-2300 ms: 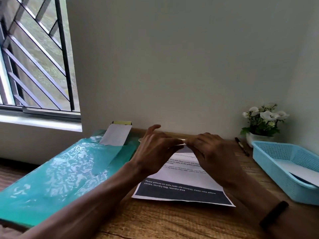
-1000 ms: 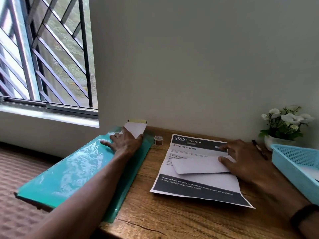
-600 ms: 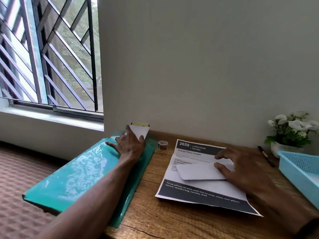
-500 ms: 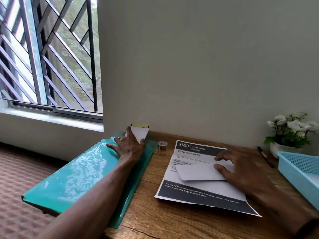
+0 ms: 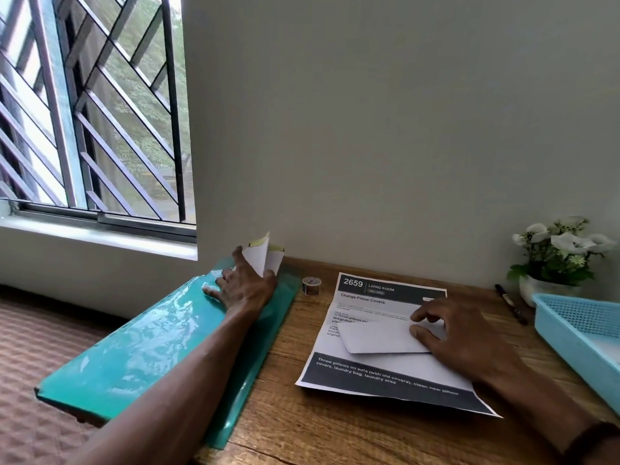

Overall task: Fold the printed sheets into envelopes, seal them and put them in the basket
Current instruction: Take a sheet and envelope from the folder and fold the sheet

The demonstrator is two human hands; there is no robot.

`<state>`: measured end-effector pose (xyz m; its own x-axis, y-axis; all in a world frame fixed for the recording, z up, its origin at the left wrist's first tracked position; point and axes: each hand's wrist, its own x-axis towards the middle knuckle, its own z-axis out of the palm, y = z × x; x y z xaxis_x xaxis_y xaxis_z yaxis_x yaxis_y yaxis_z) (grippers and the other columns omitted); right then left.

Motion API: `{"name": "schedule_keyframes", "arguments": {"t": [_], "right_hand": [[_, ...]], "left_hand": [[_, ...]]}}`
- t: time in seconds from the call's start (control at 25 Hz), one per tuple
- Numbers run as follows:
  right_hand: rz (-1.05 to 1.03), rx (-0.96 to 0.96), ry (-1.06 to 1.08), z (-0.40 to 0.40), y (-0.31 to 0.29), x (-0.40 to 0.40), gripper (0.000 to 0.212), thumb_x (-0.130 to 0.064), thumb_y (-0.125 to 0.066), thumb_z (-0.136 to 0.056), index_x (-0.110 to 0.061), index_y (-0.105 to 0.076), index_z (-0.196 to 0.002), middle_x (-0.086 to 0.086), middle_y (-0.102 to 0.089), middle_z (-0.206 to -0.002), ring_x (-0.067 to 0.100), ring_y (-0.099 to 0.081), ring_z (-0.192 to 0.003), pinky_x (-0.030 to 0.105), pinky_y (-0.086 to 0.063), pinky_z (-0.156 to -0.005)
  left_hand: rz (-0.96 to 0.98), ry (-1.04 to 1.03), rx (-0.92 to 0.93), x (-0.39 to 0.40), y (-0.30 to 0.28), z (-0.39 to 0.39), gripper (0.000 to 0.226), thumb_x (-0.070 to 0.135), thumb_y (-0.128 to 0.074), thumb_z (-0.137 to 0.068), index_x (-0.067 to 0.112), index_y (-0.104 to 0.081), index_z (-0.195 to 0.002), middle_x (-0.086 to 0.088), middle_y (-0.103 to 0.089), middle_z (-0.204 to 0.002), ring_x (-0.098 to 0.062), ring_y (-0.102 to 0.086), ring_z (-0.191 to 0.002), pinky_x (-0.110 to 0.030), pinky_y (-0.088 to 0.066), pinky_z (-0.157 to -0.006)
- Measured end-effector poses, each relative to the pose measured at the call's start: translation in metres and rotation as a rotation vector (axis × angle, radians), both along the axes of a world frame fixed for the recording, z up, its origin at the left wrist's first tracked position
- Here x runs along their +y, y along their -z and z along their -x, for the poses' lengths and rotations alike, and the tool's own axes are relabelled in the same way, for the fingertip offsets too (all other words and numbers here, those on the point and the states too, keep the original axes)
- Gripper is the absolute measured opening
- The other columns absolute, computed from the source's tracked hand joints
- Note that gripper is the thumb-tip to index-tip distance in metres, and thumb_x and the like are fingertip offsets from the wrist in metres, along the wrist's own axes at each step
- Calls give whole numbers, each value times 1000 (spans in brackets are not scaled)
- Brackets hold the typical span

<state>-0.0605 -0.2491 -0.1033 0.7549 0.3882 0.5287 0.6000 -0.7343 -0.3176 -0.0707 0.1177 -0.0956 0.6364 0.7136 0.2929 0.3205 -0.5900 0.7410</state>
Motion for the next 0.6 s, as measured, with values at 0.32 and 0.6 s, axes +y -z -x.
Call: {"name": "schedule_keyframes", "arguments": {"t": [0.32, 0.6], "right_hand": [[26, 3, 4, -3, 2, -1, 7, -34, -79, -87, -31, -77, -93, -27, -62, -84, -10, -58, -84, 5, -33, -74], [33, 3, -1, -5, 3, 0, 4, -34, -79, -87, -32, -78, -89, -28, -65, -83, -13, -59, -80, 3, -34, -68]], "left_hand": [[-200, -124, -116, -1, -5, 2, 35, 43, -68, -93, 19, -75, -117, -18, -65, -129, -40, -53, -123, -49, -41, -102], [-88, -84, 166, 5, 6, -3, 98, 73, -72, -80, 24, -29, -152, -24, -50, -142, -42, -45, -131, -46, -35, -110]]}}
